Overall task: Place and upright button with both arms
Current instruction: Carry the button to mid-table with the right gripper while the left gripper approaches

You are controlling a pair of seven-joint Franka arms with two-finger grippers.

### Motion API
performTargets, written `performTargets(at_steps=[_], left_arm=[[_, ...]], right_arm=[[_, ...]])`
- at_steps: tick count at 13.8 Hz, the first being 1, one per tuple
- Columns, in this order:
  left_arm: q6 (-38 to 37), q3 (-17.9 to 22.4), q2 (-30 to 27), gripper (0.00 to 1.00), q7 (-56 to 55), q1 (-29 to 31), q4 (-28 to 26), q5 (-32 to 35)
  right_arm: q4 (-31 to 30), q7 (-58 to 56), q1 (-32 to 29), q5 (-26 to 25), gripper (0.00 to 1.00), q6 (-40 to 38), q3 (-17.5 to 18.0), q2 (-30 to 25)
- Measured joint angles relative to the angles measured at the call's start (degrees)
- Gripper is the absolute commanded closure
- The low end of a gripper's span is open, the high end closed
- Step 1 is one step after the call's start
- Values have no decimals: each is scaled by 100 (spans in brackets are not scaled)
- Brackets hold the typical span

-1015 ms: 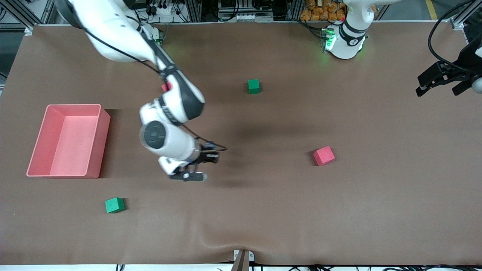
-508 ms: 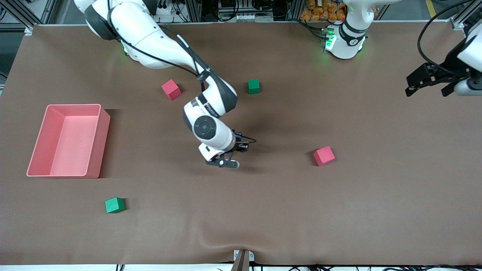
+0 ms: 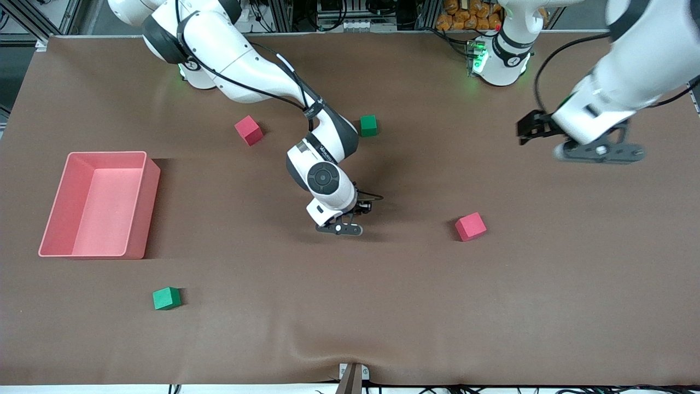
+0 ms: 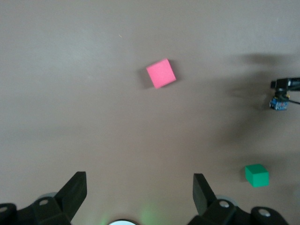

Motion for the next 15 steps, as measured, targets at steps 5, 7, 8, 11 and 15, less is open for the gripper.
performTargets(at_steps=[5, 7, 8, 11, 15], left_arm=[[154, -256, 1022, 0, -107, -156, 21, -11], [214, -259, 1460, 0, -276, -330, 174, -15], [278, -260, 1700, 0, -443, -490, 308, -15], [605, -261, 2338, 0, -1004, -1015, 654, -15], [1226, -260, 3110, 0, -1488, -1398, 1033, -15]], right_arm=[[203, 14, -38, -2, 0, 18, -129, -30], [311, 16, -146, -2, 0, 13, -190, -126], [333, 16, -228, -3, 0, -1, -239, -209], [369, 12, -737, -3, 0, -22, -352, -474], [411, -20, -1719, -3, 0, -789, -317, -1125]])
